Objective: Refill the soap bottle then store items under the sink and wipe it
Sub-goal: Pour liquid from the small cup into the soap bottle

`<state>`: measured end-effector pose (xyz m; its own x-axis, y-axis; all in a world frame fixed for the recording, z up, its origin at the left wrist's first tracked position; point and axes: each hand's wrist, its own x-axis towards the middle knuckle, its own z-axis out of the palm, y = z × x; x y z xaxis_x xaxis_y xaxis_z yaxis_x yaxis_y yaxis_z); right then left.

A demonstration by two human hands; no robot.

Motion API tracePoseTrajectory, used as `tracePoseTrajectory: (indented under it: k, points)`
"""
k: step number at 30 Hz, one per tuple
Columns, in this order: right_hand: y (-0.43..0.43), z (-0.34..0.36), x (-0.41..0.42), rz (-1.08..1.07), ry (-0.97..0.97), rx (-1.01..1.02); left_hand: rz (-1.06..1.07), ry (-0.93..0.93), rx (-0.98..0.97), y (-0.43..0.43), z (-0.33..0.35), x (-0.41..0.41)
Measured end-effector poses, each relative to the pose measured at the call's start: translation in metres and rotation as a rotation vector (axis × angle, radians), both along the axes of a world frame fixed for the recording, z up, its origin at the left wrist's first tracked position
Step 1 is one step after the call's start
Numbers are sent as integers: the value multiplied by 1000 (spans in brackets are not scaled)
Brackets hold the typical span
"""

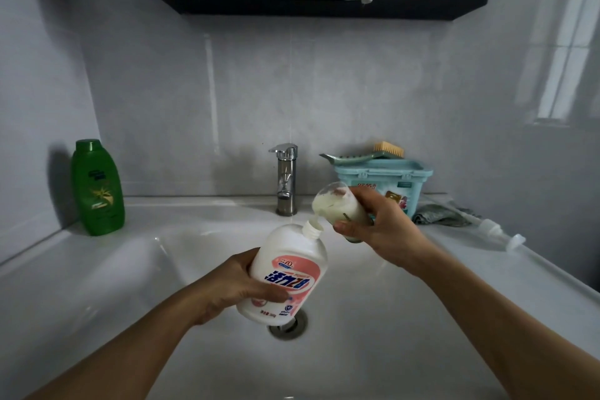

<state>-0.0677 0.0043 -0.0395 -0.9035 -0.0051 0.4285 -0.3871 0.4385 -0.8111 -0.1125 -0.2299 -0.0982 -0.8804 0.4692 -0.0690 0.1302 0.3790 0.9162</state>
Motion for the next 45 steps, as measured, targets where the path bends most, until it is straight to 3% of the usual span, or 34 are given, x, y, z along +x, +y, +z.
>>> tracePoseTrajectory:
  k: [45]
  points:
    - [3, -2, -4, 4, 22, 12, 1, -27, 12, 2, -1, 1]
